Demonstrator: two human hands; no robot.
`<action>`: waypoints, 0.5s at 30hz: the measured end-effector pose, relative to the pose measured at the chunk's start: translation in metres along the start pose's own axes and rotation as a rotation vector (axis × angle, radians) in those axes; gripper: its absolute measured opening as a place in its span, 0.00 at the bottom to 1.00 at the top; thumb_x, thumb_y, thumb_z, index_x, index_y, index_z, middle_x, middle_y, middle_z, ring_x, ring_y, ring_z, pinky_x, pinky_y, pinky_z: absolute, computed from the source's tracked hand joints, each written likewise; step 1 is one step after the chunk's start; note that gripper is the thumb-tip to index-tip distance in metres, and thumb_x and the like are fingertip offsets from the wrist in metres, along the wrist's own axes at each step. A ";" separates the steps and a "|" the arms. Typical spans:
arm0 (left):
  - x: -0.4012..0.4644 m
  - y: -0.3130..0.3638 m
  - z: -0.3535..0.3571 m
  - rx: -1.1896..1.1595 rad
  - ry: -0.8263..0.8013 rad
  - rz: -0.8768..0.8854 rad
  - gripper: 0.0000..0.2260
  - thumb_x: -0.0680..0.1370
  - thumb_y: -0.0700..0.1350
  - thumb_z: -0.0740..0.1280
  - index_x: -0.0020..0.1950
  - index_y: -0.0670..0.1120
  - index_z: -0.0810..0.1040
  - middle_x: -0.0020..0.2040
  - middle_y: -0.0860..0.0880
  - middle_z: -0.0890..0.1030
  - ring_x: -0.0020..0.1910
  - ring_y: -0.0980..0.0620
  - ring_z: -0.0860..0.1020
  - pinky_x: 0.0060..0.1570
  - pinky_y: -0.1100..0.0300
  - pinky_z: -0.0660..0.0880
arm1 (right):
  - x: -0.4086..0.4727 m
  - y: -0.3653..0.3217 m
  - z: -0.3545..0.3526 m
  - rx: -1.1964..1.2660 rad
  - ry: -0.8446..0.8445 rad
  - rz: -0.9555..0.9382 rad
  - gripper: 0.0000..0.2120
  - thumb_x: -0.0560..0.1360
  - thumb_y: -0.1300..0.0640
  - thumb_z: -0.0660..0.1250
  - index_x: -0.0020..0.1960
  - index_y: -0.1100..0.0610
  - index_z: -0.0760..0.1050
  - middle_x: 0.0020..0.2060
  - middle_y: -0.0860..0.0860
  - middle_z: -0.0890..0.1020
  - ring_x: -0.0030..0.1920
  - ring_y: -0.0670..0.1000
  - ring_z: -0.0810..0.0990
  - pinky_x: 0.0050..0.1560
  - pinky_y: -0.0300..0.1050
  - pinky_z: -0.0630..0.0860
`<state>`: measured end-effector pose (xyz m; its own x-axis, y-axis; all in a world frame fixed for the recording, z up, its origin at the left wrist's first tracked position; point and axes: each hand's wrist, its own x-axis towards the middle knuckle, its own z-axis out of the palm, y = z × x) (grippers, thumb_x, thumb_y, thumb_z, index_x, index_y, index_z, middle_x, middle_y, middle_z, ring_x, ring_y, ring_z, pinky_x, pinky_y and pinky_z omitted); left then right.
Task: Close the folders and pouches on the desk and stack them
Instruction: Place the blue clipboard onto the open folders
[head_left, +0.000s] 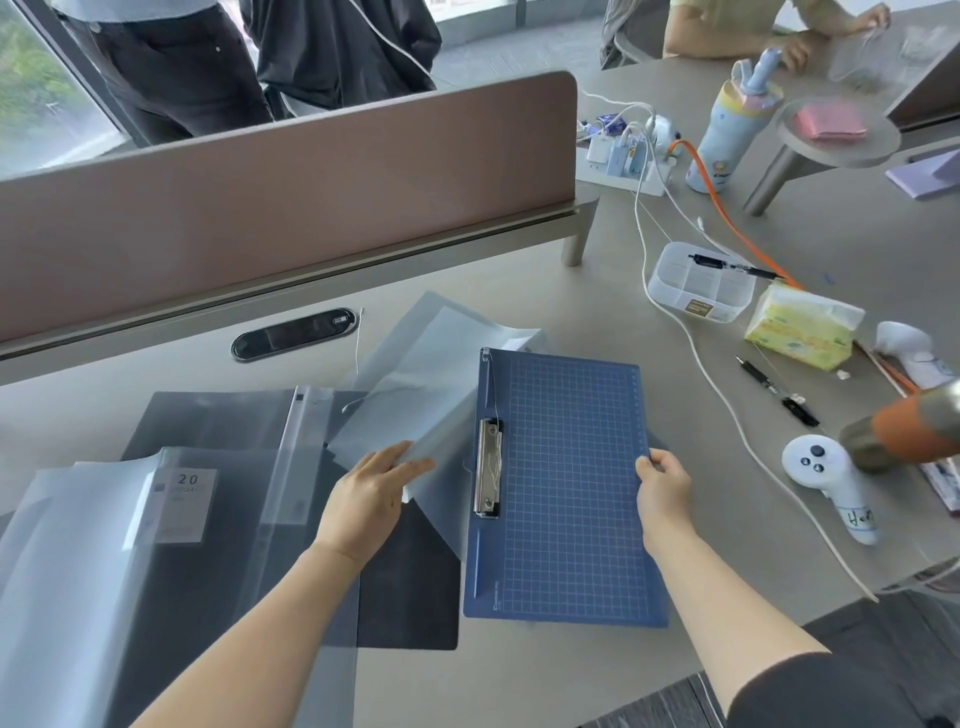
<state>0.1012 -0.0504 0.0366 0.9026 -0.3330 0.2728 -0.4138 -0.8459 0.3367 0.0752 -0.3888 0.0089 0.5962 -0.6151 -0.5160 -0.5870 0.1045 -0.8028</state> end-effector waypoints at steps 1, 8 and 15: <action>0.001 0.000 -0.001 -0.004 0.010 -0.002 0.24 0.71 0.36 0.52 0.52 0.49 0.86 0.53 0.42 0.85 0.44 0.41 0.84 0.34 0.50 0.82 | 0.000 0.000 -0.001 0.007 0.012 -0.004 0.09 0.82 0.58 0.58 0.55 0.57 0.76 0.48 0.55 0.82 0.44 0.55 0.77 0.46 0.53 0.77; 0.028 0.005 -0.022 -0.081 0.086 -0.075 0.21 0.69 0.30 0.59 0.46 0.47 0.87 0.50 0.42 0.85 0.38 0.39 0.84 0.35 0.53 0.80 | 0.003 -0.003 -0.004 0.033 0.097 -0.038 0.10 0.82 0.59 0.58 0.58 0.59 0.75 0.45 0.52 0.78 0.40 0.50 0.74 0.39 0.44 0.72; 0.040 0.020 -0.038 -0.203 0.078 -0.073 0.16 0.74 0.50 0.61 0.47 0.42 0.84 0.44 0.48 0.85 0.32 0.50 0.82 0.33 0.55 0.81 | -0.003 -0.009 0.004 0.033 0.043 -0.038 0.09 0.83 0.58 0.58 0.55 0.57 0.76 0.43 0.53 0.79 0.41 0.53 0.75 0.38 0.47 0.74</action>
<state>0.1244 -0.0645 0.0879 0.9225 -0.2342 0.3069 -0.3701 -0.7625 0.5307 0.0808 -0.3851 0.0167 0.5930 -0.6524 -0.4720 -0.5457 0.1054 -0.8313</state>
